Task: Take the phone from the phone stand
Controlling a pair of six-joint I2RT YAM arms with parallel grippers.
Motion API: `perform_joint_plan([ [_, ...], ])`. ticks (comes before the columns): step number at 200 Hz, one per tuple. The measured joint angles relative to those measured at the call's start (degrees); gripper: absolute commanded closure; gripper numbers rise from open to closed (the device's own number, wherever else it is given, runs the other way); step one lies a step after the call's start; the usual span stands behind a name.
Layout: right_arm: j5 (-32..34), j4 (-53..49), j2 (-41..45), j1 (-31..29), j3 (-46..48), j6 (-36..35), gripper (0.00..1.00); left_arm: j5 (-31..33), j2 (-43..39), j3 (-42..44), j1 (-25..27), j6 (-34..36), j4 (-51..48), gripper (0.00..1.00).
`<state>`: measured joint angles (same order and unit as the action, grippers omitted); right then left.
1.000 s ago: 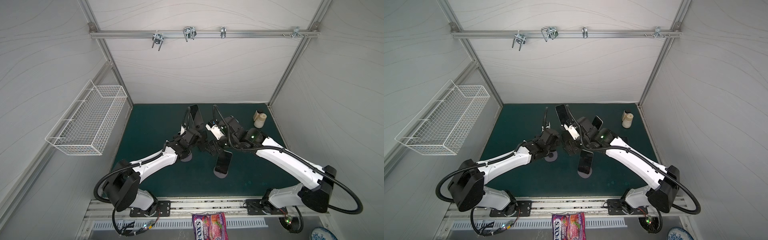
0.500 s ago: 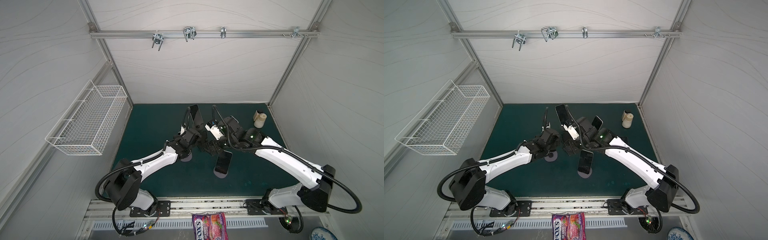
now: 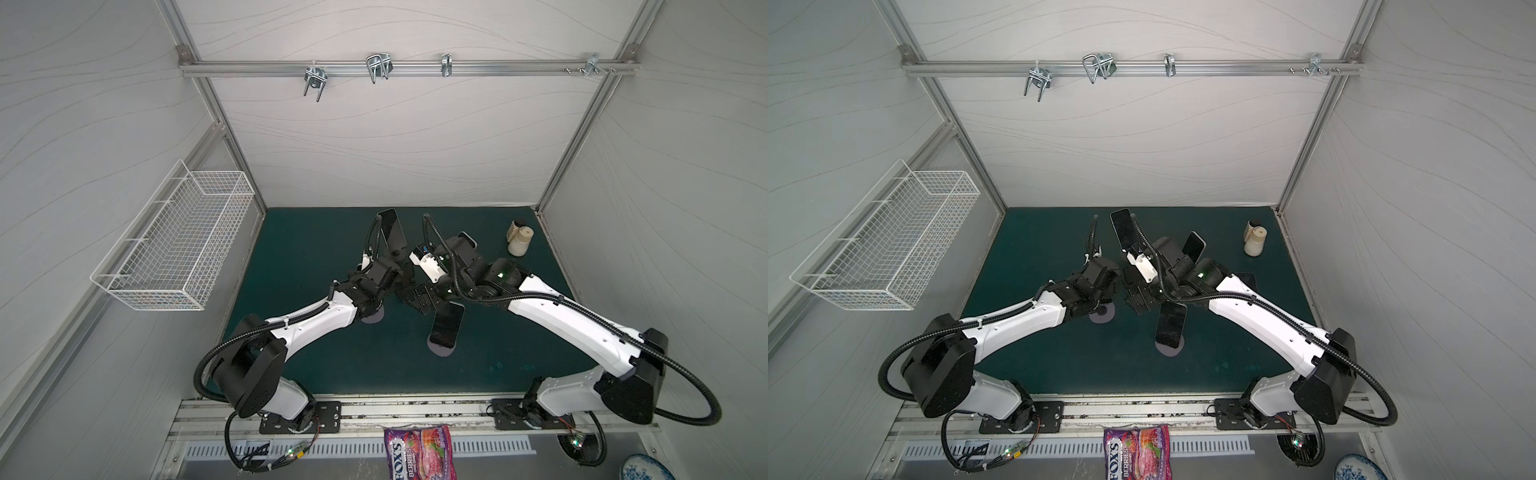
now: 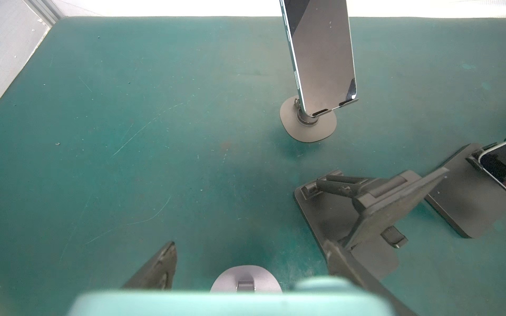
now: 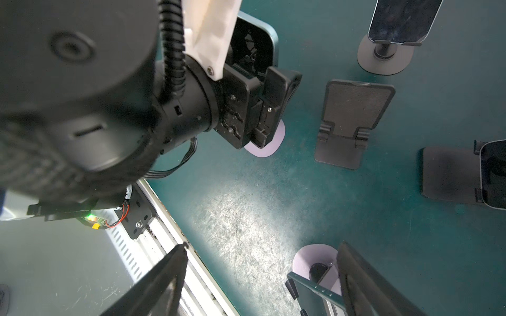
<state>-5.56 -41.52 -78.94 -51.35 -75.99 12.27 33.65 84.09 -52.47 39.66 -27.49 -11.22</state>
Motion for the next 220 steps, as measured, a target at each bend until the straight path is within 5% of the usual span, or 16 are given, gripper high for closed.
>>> perform_joint_plan([
  [220, -2.4, 1.3, -0.4, 0.0, 2.1, 1.9, 0.14, 1.2, -0.5, 0.6, -0.2, -1.2, -0.7, 0.11],
])
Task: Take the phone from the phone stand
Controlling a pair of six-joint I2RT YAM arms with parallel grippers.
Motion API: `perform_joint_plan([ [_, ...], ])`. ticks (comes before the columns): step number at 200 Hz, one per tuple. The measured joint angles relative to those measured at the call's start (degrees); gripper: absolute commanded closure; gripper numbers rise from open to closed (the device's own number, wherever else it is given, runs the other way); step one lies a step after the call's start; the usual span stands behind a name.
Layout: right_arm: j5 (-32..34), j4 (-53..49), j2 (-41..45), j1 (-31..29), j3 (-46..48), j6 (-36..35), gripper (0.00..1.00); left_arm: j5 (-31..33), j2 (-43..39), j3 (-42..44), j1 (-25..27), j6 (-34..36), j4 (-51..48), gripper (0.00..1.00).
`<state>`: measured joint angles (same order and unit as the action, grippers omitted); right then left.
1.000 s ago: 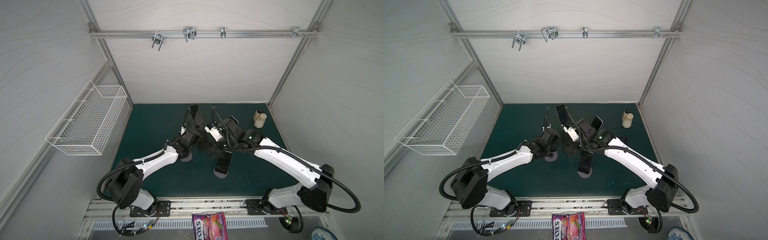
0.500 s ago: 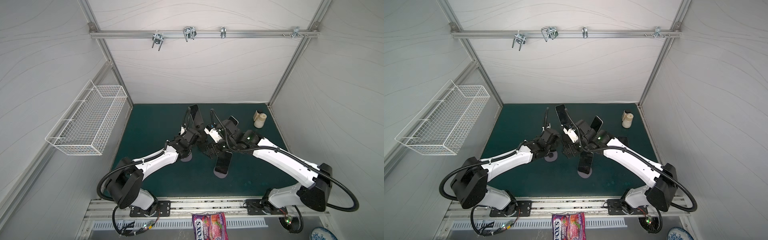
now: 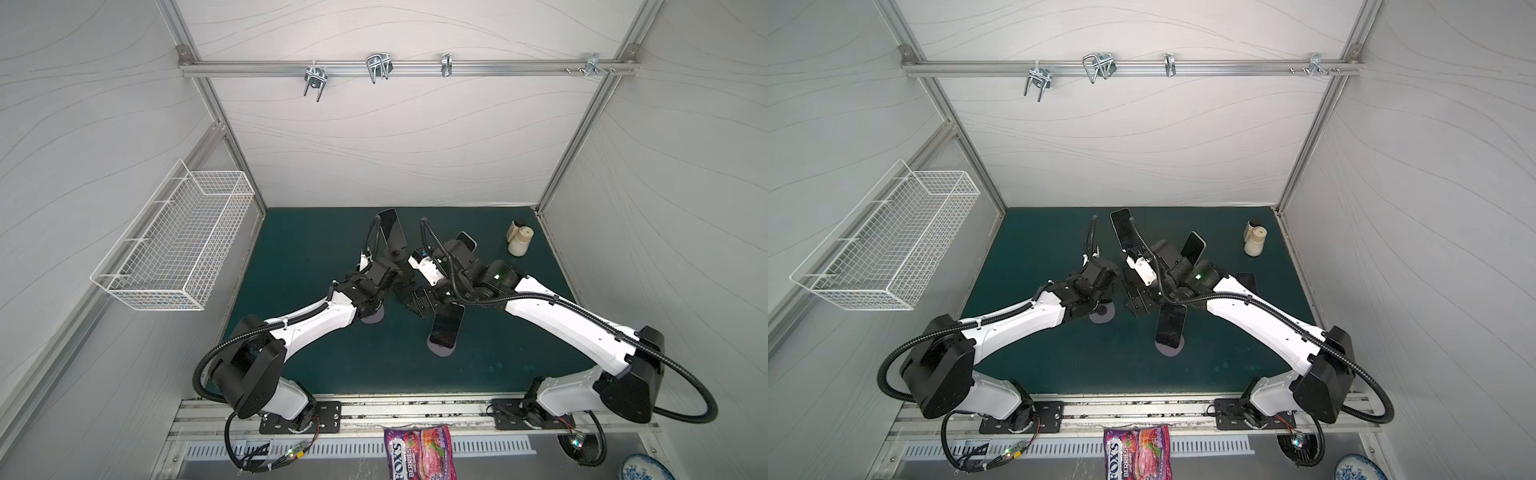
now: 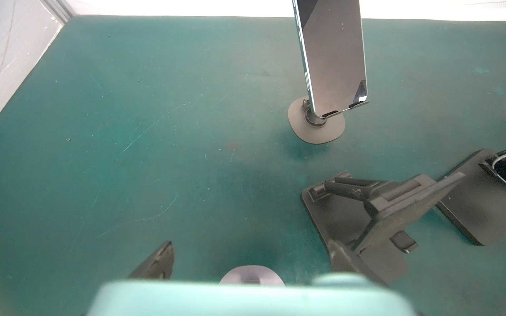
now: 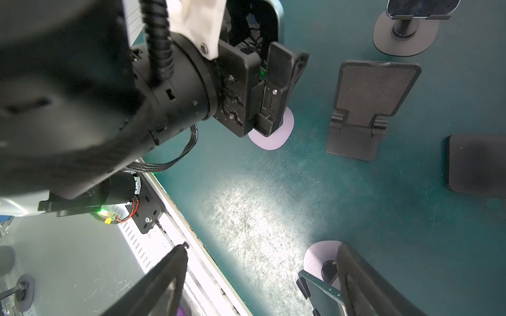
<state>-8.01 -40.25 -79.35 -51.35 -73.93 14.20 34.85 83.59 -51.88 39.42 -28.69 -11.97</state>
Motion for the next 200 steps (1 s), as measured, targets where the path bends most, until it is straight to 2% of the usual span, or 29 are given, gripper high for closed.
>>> perform_joint_plan([
  [123, -0.7, 0.1, -0.2, 0.0, 0.7, 0.4, 0.14, -1.1, -0.3, 0.5, 0.0, -0.5, -0.1, 0.19],
  [200, -1.2, 0.6, -0.7, 0.0, 0.9, 1.5, 0.14, -1.2, -1.9, 2.1, 0.0, -1.0, 0.6, 0.29],
])
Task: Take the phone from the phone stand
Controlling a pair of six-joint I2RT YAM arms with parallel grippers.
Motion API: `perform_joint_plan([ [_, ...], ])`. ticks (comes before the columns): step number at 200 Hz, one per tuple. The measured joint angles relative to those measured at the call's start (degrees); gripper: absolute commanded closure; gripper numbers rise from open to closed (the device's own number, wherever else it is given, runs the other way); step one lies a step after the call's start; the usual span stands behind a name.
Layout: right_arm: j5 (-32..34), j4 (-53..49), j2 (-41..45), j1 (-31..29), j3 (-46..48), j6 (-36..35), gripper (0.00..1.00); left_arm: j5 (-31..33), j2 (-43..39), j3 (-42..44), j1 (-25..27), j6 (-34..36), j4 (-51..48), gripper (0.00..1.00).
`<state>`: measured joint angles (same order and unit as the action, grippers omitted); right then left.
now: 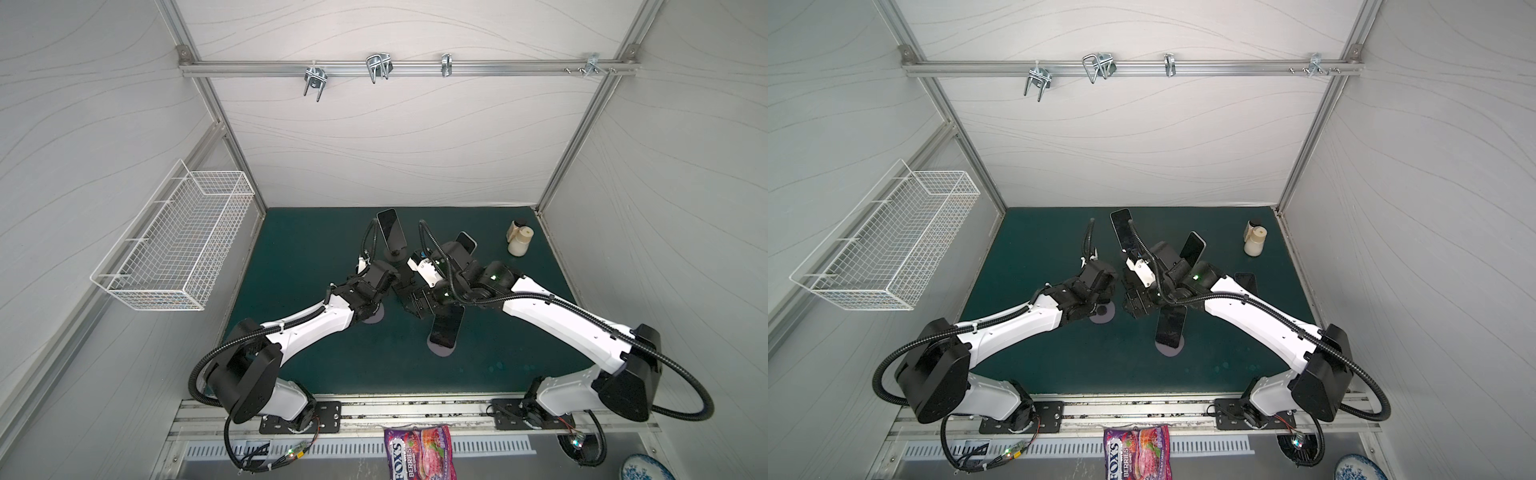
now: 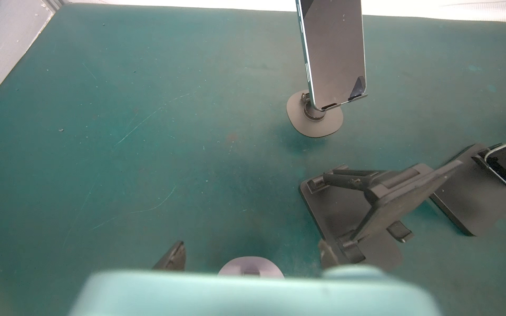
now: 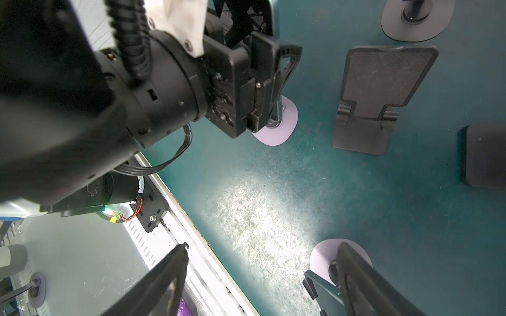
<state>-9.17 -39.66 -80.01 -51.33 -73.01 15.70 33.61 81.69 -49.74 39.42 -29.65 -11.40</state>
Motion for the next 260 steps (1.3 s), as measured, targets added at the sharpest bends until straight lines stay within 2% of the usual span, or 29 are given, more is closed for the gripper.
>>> perform_joint_plan([
  [86, 0.1, 0.0, 0.0, 0.0, 0.0, 0.5, 0.14, -1.0, -3.8, 3.1, 0.0, 0.0, 0.6, 0.33],
  [260, -0.4, 0.2, -1.7, 0.4, -3.0, 1.0, 0.15, -1.5, -7.7, 3.2, 0.0, 0.5, 0.6, 0.36],
])
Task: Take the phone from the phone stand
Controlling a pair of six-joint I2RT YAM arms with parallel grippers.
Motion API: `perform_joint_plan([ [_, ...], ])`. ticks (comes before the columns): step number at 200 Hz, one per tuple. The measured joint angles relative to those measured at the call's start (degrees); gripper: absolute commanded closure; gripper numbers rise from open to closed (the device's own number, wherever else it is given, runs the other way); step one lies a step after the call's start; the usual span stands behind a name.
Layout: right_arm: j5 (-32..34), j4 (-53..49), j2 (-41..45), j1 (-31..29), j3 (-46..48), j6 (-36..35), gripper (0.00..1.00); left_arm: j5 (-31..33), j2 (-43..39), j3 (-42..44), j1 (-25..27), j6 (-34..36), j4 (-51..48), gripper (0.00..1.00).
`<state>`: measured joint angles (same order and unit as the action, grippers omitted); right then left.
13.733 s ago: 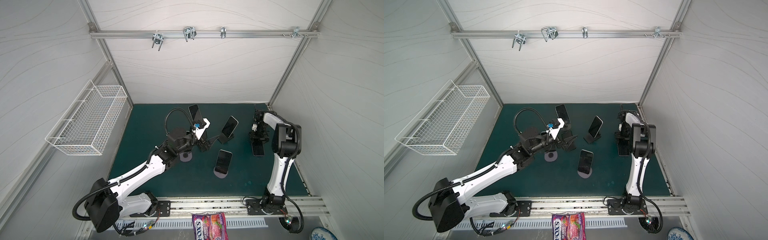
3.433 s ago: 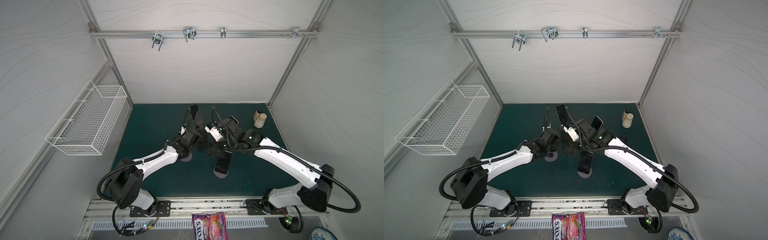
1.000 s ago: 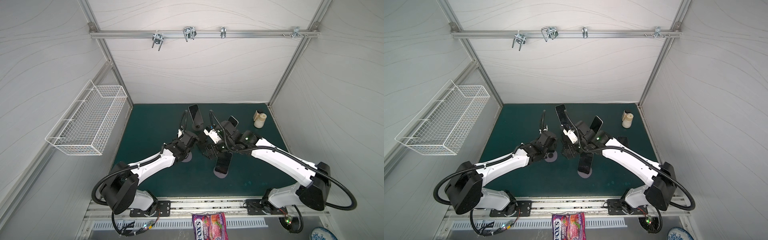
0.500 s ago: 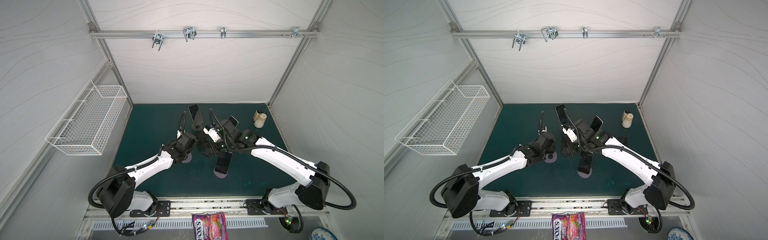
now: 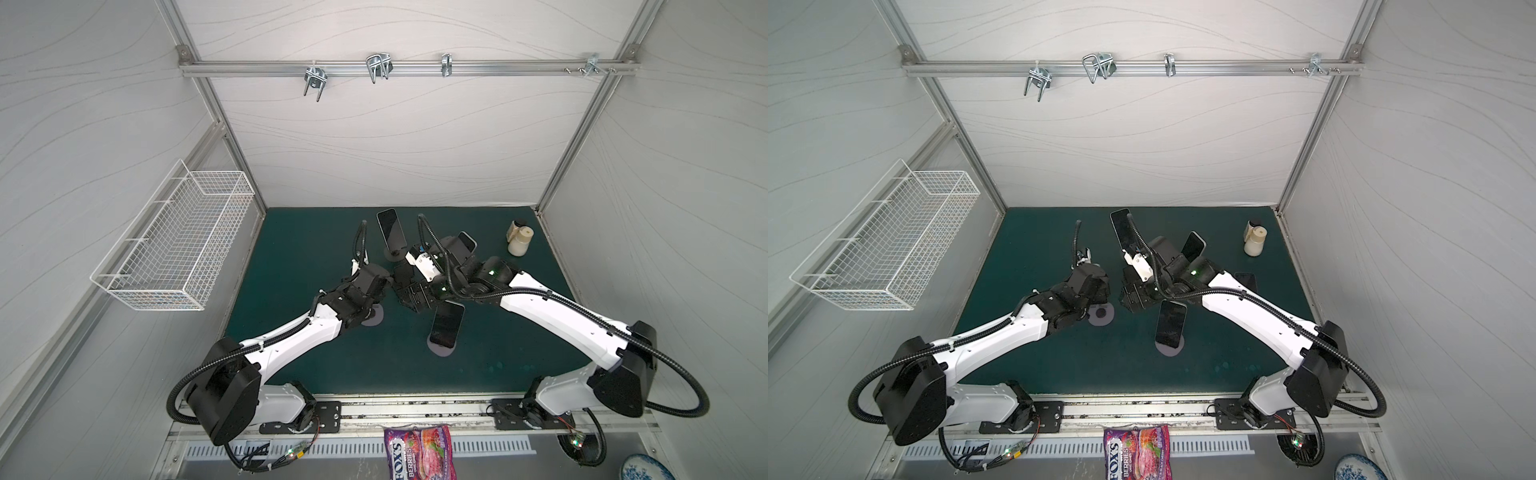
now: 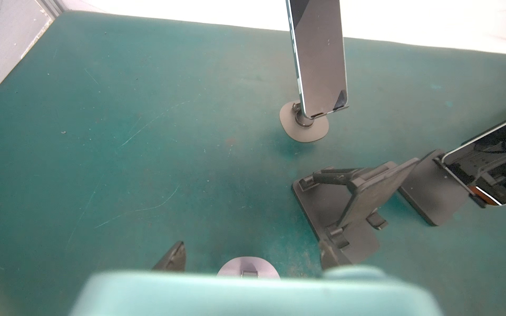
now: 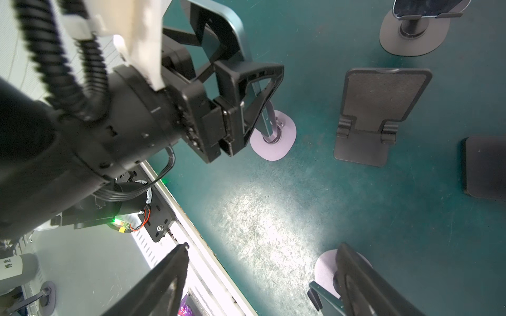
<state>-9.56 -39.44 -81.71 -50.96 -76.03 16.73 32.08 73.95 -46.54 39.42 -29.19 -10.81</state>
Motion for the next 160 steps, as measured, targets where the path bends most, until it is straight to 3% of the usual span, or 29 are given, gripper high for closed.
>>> perform_joint_plan([
  [160, 0.0, -0.1, -0.1, 0.4, -2.1, 0.4, 0.16, -1.1, -3.8, 0.0, 0.0, 0.3, -1.1, 0.38],
])
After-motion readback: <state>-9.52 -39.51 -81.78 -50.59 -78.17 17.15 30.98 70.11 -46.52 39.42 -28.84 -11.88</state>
